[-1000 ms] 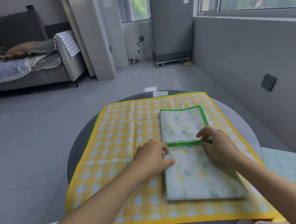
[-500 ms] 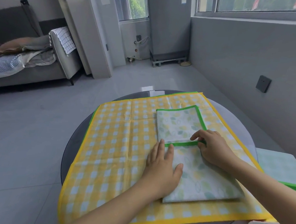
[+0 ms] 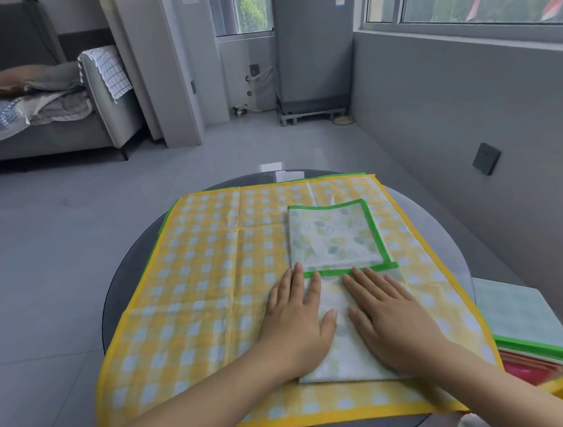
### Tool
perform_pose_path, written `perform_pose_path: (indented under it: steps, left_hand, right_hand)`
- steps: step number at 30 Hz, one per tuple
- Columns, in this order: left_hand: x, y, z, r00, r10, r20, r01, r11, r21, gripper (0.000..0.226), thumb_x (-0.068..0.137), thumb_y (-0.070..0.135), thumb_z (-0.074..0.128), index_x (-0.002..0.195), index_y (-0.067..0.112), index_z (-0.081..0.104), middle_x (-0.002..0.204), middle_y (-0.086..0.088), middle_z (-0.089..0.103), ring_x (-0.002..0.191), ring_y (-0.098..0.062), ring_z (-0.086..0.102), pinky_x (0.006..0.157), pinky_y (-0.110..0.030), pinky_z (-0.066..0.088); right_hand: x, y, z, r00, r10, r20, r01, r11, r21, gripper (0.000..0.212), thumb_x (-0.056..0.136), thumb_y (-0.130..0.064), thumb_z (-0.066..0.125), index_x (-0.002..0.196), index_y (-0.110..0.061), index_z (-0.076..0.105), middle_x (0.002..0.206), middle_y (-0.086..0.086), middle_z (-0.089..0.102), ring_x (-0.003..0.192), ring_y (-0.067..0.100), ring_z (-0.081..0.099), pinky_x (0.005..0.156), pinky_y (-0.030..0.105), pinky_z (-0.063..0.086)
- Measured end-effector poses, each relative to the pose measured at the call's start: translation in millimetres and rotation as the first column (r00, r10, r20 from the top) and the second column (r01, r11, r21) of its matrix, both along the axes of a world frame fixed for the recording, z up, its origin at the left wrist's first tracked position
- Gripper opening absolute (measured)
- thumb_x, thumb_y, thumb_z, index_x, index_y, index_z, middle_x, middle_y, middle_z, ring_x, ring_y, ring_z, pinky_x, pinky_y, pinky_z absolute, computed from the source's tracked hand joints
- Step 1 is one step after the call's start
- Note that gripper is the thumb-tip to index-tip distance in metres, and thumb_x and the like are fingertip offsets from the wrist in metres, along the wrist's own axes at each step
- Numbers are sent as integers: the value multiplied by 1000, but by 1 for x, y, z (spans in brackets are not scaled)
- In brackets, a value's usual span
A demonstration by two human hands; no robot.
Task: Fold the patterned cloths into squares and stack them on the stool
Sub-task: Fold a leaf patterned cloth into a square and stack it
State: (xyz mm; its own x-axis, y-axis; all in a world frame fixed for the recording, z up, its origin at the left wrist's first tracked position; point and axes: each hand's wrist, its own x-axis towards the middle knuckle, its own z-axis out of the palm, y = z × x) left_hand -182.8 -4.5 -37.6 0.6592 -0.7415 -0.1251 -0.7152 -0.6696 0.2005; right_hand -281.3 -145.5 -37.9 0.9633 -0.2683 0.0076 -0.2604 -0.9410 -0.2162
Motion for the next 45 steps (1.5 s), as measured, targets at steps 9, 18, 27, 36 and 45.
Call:
perform_pose_path:
  steps: [9, 18, 27, 36, 45]
  left_hand:
    - [0, 2, 0, 1000, 13, 8, -14, 999, 32, 71, 98, 53, 14, 150, 15, -15, 155, -3, -28, 143, -16, -26, 118, -38, -12]
    - [3, 6, 11, 999, 29, 44, -24, 994, -107, 60, 99, 45, 28, 149, 13, 20, 158, -3, 12, 145, -20, 8, 117, -32, 8]
    - [24, -2, 17, 963, 100, 249, -34, 966, -256, 29, 98, 34, 39, 102, 9, 52, 111, -4, 43, 102, -17, 42, 84, -22, 38]
    - [40, -16, 25, 959, 271, -80, -283, 908, -310, 28, 96, 29, 47, 111, 6, 44, 118, -8, 37, 70, -17, 46, 61, -22, 36]
    - [63, -31, 28, 893, 427, -144, -450, 867, -213, 44, 97, 30, 46, 125, -3, 38, 128, -19, 44, 100, -28, 57, 67, -28, 41]
  right_hand:
    - [-7, -24, -4, 994, -101, -37, 101, 995, -11, 108, 52, -75, -37, 147, -28, -14, 149, -15, -23, 134, 0, -25, 113, 24, -15]
    - [-4, -13, 18, 986, -165, -39, 165, 986, 1, 61, 99, -43, 27, 149, -12, 12, 155, -1, 16, 138, 22, 16, 115, 32, 14]
    - [3, -13, 28, 989, -86, 117, 83, 996, 31, 56, 85, -56, 53, 129, -22, 54, 128, -6, 43, 117, 14, 35, 102, 25, 28]
    - [25, -27, 31, 867, -473, 159, 338, 790, 512, 30, 82, -29, 69, 106, -15, 57, 98, 1, 53, 81, 13, 48, 64, 20, 35]
    - [43, -39, 32, 778, -628, -21, 487, 582, 651, 32, 87, -7, 60, 112, 12, 55, 74, 19, 64, 42, 25, 59, 57, 42, 56]
